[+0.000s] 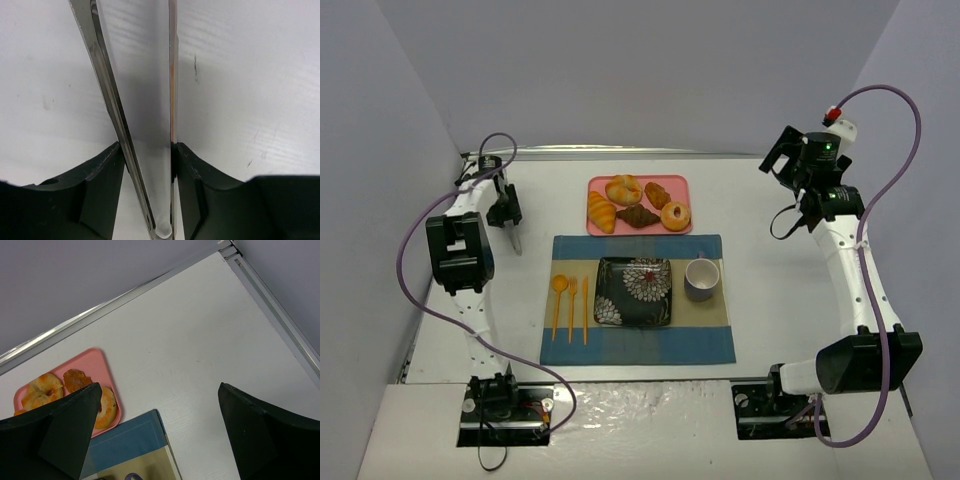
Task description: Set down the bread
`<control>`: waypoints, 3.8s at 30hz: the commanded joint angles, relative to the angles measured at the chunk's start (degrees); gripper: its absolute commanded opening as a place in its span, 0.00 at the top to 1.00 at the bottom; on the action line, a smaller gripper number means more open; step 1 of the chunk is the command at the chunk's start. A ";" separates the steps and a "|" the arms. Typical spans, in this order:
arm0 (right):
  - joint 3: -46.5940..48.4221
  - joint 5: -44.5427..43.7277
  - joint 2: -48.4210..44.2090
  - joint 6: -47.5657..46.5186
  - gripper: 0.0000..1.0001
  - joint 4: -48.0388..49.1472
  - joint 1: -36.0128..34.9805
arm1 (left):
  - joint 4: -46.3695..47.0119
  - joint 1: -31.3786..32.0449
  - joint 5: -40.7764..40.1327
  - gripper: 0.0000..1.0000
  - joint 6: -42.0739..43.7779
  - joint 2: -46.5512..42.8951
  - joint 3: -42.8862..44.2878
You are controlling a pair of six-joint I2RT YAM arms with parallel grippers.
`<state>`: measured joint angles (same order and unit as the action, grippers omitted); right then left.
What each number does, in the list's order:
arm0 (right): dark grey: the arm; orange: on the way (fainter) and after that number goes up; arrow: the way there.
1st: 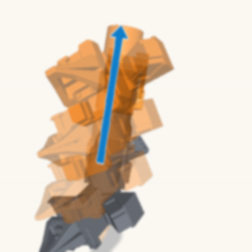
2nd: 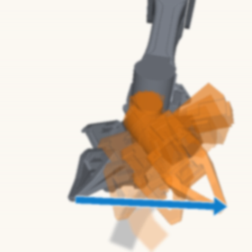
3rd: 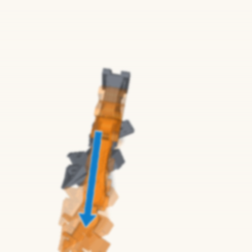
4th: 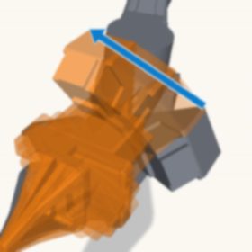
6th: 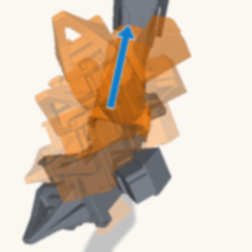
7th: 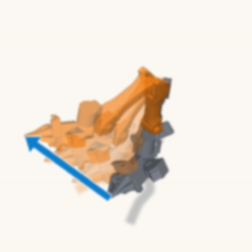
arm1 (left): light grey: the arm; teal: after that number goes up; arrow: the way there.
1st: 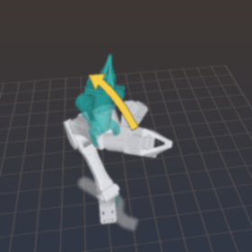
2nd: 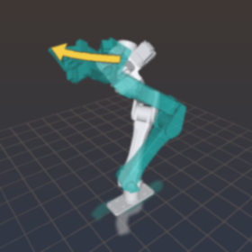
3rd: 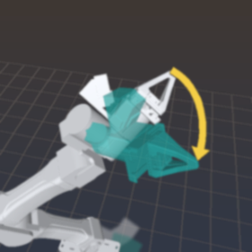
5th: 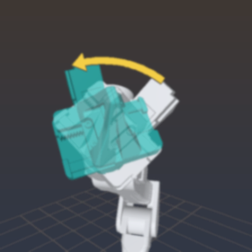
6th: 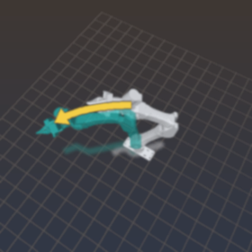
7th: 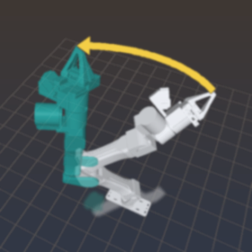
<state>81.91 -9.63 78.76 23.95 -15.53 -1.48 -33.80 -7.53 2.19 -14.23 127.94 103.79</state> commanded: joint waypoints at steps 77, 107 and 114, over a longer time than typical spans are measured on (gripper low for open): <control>-4.47 -0.30 -2.82 -1.37 0.00 4.72 1.12 | -19.24 40.06 17.15 0.54 0.59 -4.17 26.15; -5.27 -3.44 -4.77 -1.32 0.00 4.72 1.14 | -21.50 39.02 19.16 0.71 -3.41 1.30 30.36; -5.35 -4.34 -5.02 -1.19 0.00 4.81 1.12 | -21.58 39.08 19.95 0.96 -2.91 -1.31 32.56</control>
<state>76.38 -11.76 75.76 23.03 -14.09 -0.67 -55.42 31.81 21.26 -17.06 131.50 131.57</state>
